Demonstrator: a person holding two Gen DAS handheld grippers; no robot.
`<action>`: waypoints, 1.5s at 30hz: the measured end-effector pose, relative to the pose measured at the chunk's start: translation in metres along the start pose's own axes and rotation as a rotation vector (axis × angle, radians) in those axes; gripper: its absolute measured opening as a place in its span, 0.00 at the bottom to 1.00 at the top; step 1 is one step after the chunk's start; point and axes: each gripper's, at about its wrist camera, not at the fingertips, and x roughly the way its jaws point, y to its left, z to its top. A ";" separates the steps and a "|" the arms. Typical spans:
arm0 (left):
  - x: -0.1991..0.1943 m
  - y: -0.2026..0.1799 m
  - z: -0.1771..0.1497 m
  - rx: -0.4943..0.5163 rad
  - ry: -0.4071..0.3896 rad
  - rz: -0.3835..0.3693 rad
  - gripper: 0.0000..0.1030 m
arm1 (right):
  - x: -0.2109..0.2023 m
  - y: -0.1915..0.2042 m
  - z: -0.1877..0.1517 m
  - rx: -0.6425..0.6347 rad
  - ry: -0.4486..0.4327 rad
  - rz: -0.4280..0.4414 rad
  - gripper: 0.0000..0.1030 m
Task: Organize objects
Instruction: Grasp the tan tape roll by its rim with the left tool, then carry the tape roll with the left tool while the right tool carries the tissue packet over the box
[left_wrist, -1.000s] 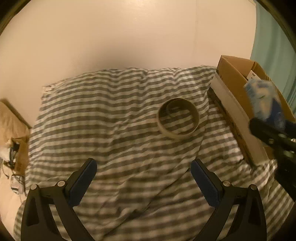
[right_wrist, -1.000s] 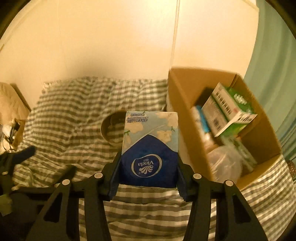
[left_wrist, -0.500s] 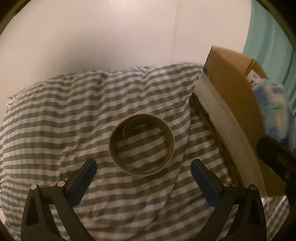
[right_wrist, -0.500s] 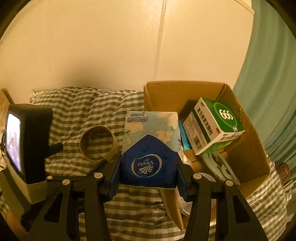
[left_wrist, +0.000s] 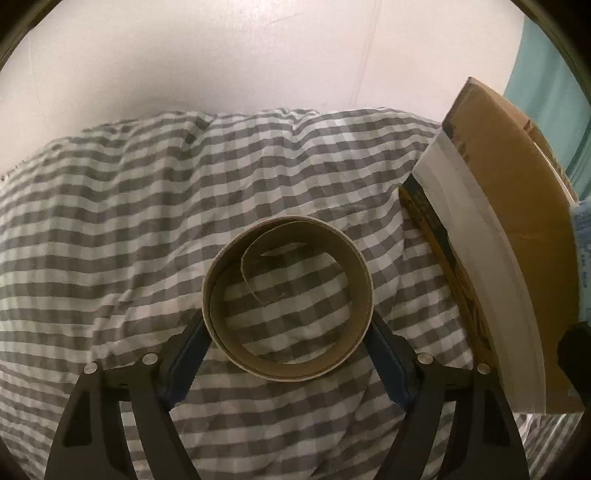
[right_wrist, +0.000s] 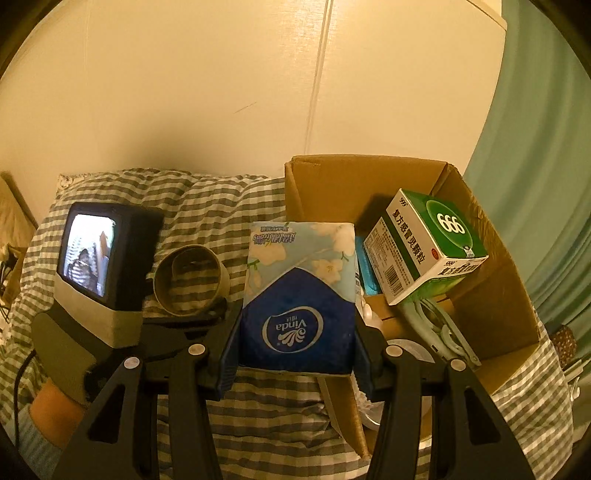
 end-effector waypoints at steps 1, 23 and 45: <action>-0.003 -0.002 -0.001 0.011 -0.001 0.009 0.81 | 0.000 0.000 -0.001 -0.004 0.001 0.001 0.49; -0.267 -0.083 0.031 0.011 -0.277 0.054 0.81 | -0.169 -0.072 0.070 0.057 -0.165 0.263 0.49; -0.172 -0.190 0.038 0.066 -0.211 0.098 0.81 | -0.122 -0.153 0.077 0.081 -0.137 0.220 0.49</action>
